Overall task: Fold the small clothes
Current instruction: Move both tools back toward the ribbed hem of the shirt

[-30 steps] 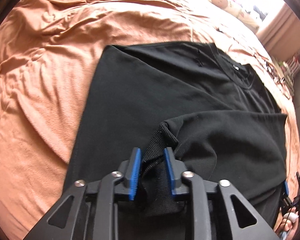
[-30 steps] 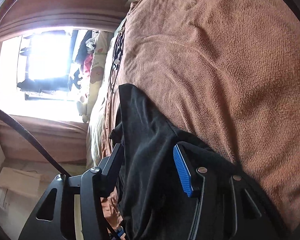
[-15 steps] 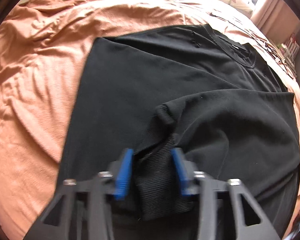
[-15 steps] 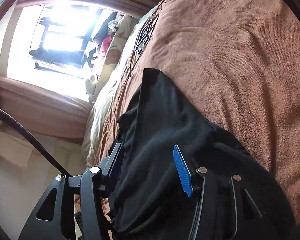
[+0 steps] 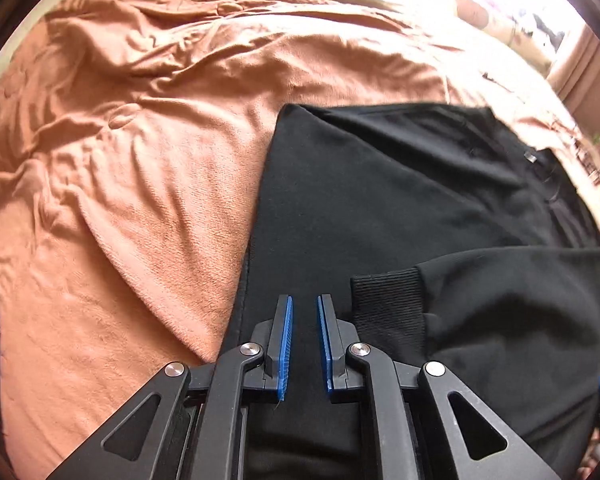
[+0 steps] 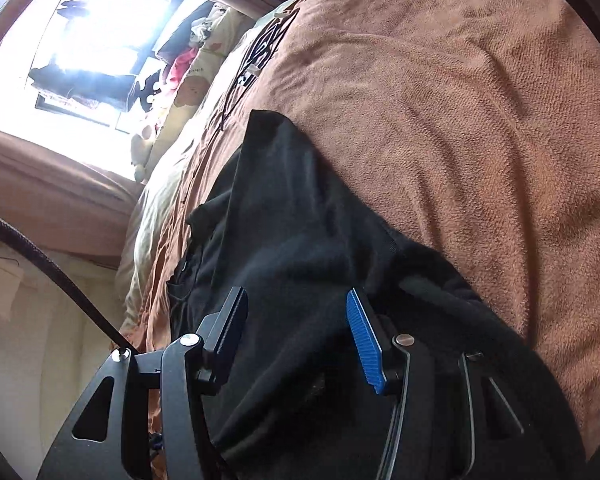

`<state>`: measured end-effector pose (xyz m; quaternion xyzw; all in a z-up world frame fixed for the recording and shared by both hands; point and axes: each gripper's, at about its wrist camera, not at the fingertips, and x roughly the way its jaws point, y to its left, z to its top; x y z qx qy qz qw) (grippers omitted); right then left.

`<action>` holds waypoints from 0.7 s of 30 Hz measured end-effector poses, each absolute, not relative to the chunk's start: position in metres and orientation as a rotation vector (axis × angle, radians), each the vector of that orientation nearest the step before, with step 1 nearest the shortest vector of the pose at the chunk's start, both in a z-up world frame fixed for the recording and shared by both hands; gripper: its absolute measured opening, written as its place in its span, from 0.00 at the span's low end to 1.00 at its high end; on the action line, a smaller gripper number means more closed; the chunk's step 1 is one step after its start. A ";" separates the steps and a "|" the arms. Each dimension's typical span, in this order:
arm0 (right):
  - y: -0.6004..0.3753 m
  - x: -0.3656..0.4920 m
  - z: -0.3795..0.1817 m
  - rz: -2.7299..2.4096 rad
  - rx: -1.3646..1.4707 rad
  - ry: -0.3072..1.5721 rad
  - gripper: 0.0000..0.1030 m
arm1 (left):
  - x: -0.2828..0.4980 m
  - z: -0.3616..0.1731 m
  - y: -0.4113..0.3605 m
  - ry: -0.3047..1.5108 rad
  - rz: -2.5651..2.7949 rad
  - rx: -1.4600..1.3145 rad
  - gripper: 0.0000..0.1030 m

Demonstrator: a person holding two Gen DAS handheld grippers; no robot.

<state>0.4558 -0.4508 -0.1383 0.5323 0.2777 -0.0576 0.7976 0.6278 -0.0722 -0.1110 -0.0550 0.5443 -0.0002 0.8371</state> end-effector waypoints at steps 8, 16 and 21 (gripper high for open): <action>-0.438 0.444 -0.117 -0.079 1.080 0.597 0.48 | 0.604 -0.087 -0.081 1.126 -0.129 -0.076 0.14; -0.403 0.404 -0.054 -0.016 0.772 0.608 0.70 | 0.552 -0.060 -0.073 1.087 -0.184 -0.138 0.15; -0.381 0.367 -0.034 -0.052 0.576 0.655 0.83 | 0.511 -0.034 -0.064 1.020 -0.205 -0.137 0.48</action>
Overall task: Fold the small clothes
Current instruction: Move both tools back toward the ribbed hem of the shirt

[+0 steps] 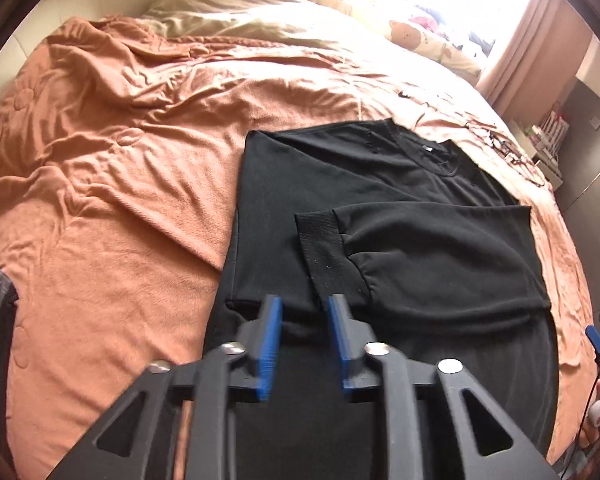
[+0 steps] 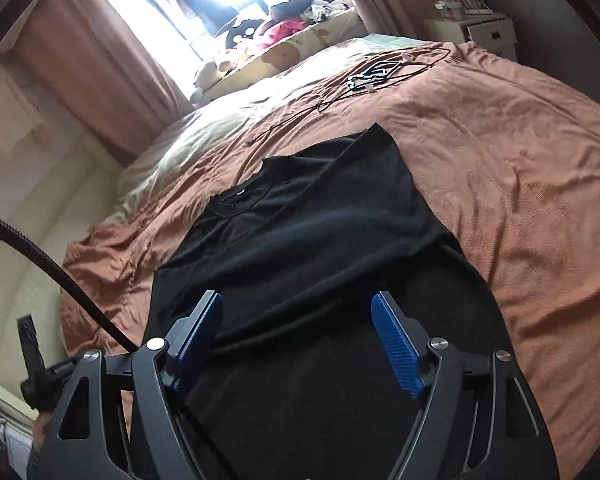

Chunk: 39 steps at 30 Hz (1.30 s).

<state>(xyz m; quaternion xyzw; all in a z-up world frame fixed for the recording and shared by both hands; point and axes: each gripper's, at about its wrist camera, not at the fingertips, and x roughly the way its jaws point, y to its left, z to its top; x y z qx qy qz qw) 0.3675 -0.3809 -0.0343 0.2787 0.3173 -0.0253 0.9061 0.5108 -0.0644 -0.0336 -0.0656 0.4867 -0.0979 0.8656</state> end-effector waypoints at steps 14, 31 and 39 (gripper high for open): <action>-0.321 0.300 0.015 -0.165 0.145 0.755 0.99 | 0.409 0.018 -0.037 0.847 -0.210 -0.090 0.94; -0.284 0.165 0.033 -0.128 -0.050 0.626 0.99 | 0.290 0.009 0.013 0.774 -0.214 -0.180 0.94; -0.297 0.113 0.018 -0.126 0.052 0.680 0.99 | 0.232 0.002 0.029 0.739 -0.197 -0.151 0.94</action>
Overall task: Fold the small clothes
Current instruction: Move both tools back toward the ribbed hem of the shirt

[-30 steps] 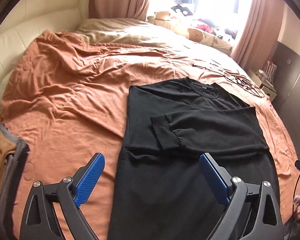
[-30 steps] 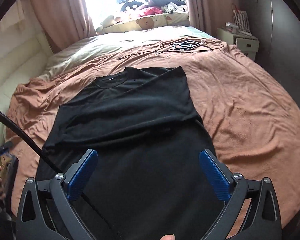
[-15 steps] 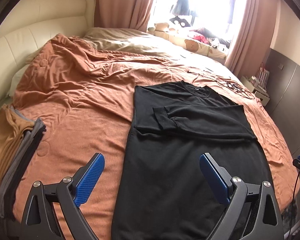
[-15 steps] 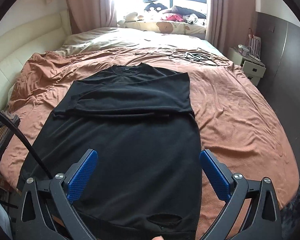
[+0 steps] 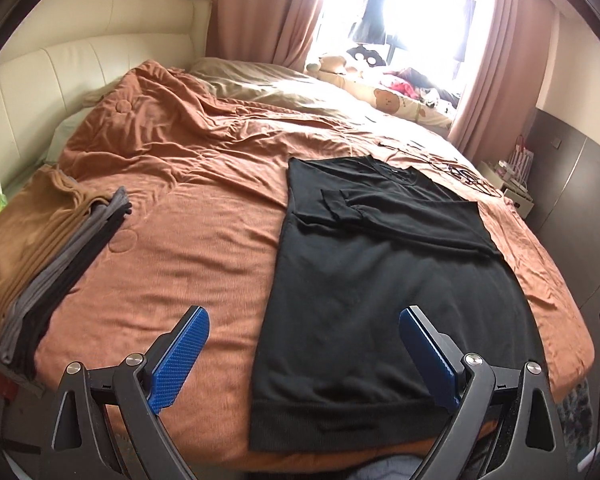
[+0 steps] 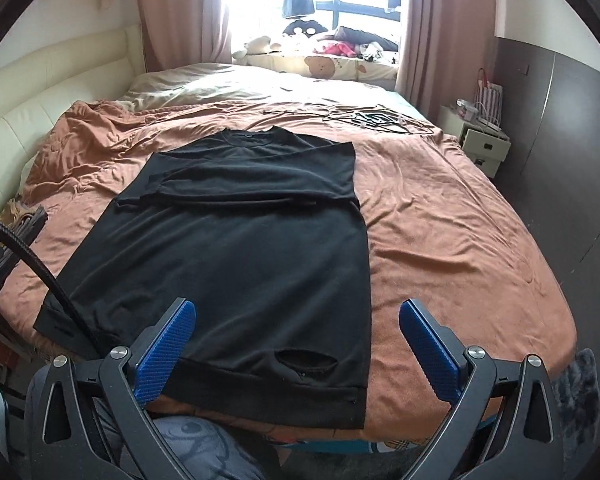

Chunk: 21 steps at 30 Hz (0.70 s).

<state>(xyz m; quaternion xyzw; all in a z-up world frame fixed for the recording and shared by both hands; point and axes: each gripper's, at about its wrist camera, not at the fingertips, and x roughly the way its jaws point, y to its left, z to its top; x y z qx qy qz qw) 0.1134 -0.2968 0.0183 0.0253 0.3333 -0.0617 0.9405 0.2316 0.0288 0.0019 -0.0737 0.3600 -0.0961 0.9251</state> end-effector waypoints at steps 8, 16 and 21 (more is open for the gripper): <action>-0.295 0.068 0.007 -0.112 0.067 0.642 0.99 | 0.177 -0.003 0.029 0.713 -0.217 -0.086 0.94; -0.315 0.042 -0.020 -0.075 0.149 0.639 0.99 | 0.144 -0.014 0.034 0.687 -0.262 -0.089 0.94; -0.320 0.039 -0.036 -0.079 0.164 0.654 0.99 | 0.141 -0.031 0.046 0.715 -0.254 -0.114 0.94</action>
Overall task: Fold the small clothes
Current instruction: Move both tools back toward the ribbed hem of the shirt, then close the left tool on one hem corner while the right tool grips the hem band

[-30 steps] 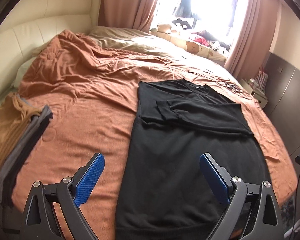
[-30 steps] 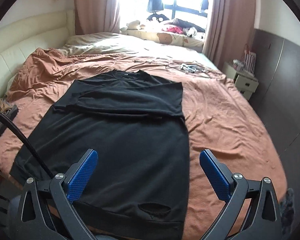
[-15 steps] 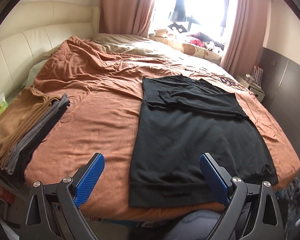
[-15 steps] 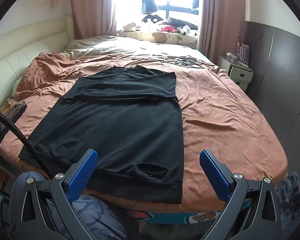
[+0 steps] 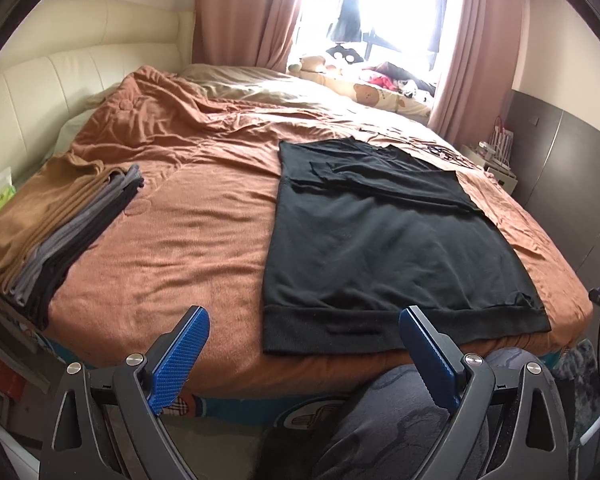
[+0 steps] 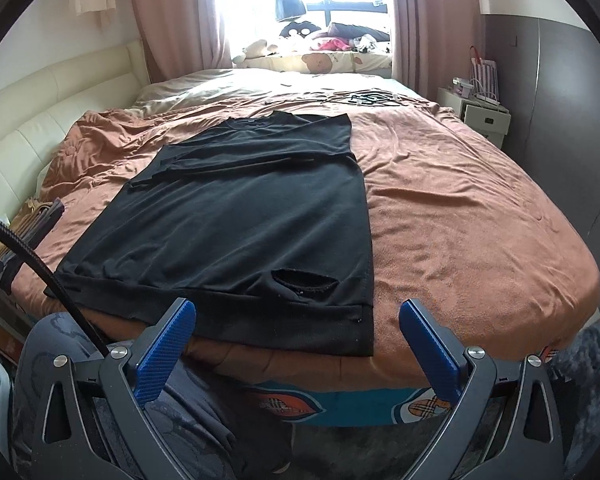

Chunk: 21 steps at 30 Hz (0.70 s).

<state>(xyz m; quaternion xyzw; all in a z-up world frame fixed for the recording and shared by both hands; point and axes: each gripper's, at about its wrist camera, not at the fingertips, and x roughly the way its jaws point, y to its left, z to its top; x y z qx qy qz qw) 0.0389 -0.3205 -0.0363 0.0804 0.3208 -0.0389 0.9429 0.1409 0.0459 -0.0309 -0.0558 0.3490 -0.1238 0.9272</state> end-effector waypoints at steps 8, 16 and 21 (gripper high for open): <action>-0.337 0.049 -0.055 -0.097 0.222 0.685 0.82 | 0.159 -0.056 0.065 0.771 -0.244 -0.188 0.66; -0.361 0.066 -0.081 -0.102 0.309 0.714 0.68 | 0.192 -0.092 0.078 0.874 -0.215 -0.246 0.40; -0.373 0.081 -0.099 -0.099 0.351 0.752 0.59 | 0.206 -0.108 0.074 0.913 -0.221 -0.240 0.40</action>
